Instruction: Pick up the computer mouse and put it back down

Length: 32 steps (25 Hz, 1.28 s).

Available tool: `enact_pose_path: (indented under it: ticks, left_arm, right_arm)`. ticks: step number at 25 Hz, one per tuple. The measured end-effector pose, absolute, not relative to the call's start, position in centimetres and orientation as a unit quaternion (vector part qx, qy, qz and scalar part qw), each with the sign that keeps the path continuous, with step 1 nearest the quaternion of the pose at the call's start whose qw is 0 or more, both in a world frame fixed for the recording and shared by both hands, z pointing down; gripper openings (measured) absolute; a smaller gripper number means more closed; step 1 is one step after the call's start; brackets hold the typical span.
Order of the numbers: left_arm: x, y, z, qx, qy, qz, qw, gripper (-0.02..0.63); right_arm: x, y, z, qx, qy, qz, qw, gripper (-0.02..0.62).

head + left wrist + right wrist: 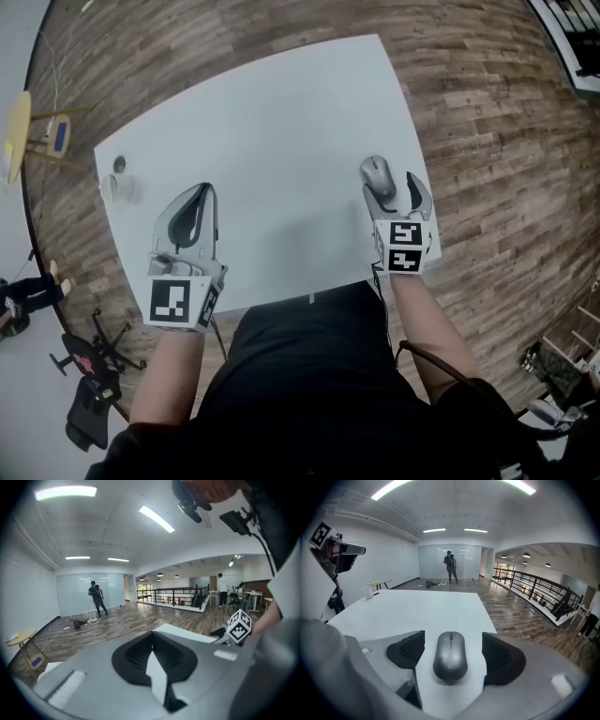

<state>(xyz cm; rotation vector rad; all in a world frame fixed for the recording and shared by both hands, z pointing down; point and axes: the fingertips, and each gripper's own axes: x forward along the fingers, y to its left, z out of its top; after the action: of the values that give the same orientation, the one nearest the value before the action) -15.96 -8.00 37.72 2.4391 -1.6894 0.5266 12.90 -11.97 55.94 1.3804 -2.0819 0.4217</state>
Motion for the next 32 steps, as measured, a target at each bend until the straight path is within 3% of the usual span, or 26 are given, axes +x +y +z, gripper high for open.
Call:
enact_pose_path:
  ticks: [22, 32]
  left_arm:
    - [-16.1, -7.6, 33.8, 0.806, -0.575, 0.143, 0.021, 0.002]
    - [-17.1, -6.6, 32.7, 0.802, -0.584, 0.122, 0.008, 0.002]
  right_arm:
    - [11.6, -12.4, 43.7, 0.521, -0.824, 0.073, 0.211, 0.376]
    - [10.5, -10.8, 38.5, 0.52, -0.836, 0.028, 0.172, 0.274]
